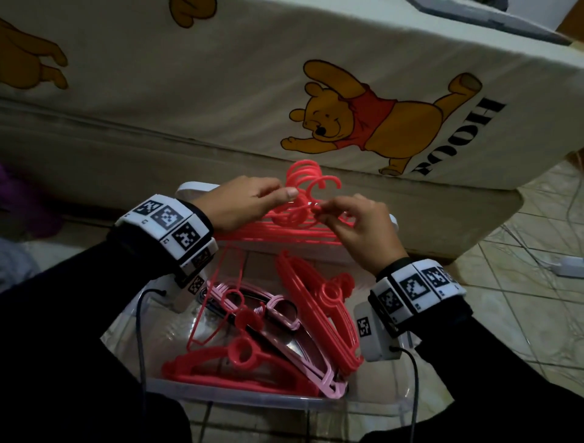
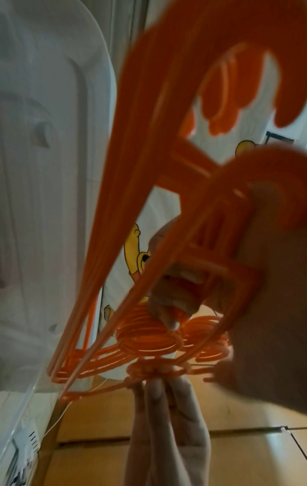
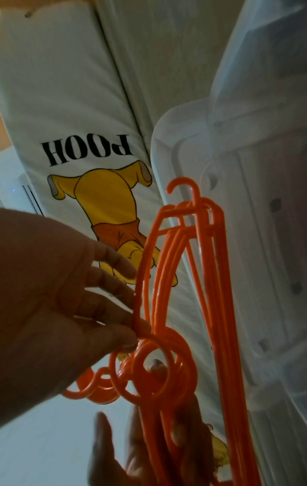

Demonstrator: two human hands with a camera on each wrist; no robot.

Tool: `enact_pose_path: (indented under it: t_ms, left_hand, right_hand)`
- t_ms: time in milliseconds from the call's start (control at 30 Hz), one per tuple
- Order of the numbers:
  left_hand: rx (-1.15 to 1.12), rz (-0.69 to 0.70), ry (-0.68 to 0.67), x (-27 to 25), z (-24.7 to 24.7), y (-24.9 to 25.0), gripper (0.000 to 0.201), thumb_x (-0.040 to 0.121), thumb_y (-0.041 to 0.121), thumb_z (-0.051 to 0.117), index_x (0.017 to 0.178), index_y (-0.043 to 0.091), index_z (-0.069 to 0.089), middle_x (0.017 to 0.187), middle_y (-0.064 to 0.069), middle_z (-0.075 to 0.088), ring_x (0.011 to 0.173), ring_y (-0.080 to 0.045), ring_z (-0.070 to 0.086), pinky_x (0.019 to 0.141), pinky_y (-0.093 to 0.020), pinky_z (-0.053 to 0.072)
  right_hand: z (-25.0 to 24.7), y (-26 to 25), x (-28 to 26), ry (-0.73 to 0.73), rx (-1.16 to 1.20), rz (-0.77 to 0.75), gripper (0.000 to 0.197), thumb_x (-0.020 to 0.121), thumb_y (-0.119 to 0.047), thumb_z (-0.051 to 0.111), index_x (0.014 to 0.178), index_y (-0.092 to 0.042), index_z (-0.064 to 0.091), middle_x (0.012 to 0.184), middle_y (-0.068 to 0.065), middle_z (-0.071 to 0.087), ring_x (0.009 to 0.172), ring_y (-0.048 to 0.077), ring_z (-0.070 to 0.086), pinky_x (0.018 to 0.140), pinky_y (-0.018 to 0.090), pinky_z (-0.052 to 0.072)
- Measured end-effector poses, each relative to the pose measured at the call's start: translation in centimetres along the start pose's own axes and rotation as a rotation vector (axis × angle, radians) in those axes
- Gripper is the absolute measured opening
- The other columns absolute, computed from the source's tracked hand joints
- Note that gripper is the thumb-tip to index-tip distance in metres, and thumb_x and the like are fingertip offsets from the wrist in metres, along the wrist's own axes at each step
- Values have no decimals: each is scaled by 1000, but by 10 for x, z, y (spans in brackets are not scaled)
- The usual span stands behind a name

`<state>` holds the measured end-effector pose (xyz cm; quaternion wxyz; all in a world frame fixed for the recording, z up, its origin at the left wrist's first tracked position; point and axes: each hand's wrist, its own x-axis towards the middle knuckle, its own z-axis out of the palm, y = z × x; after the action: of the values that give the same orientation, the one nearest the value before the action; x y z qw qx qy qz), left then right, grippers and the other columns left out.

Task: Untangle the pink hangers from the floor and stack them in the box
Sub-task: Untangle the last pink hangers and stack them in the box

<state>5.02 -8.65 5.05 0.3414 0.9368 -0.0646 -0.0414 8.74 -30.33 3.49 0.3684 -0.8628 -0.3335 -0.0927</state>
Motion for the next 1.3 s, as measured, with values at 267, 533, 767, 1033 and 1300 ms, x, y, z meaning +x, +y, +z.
enact_pose_path:
  t_ms: [267,533,767,1033,1300]
  left_hand:
    - [187,36,-22,4,5,-1,40,85,56,56,111,25,60,94,3,69,86,-17,62,82,-40,49]
    - [264,35,110,6,-2,-4,49,75,69,49,101,28,60,86,6,66,77,-17,61,72,-33,48]
    - [305,65,131,9,-3,-9,35,80,61,57,95,30,57,82,9,63,80,-20,62,67,-34,48]
    - [275,78,118,11,-3,-14,39,75,65,57,94,31,57,86,10,65,81,-17,62,70,-34,48]
    - [242,72,114,16,-2,-16,34,76,60,63,94,31,58,83,14,62,79,-14,59,71,-34,48]
  right_hand:
    - [7,2,-2,17,-7,-21,15,80,-7,73,94,-9,72,91,4,69,71,3,59,68,7,45]
    - [20,15,-8,-125,-250,-100,14,81,-22,68,76,-18,56,72,-8,56,67,13,55,56,20,34]
    - [81,37,-36,-689,-556,-72,23,92,-27,46,109,-16,57,108,8,65,95,31,64,74,38,50]
    - [151,58,-42,-940,-586,-100,22,90,-17,52,109,-14,62,108,10,65,99,31,64,66,33,41]
    - [193,65,-51,-899,-363,-110,39,87,-32,54,122,-16,55,122,16,59,108,32,59,93,36,45]
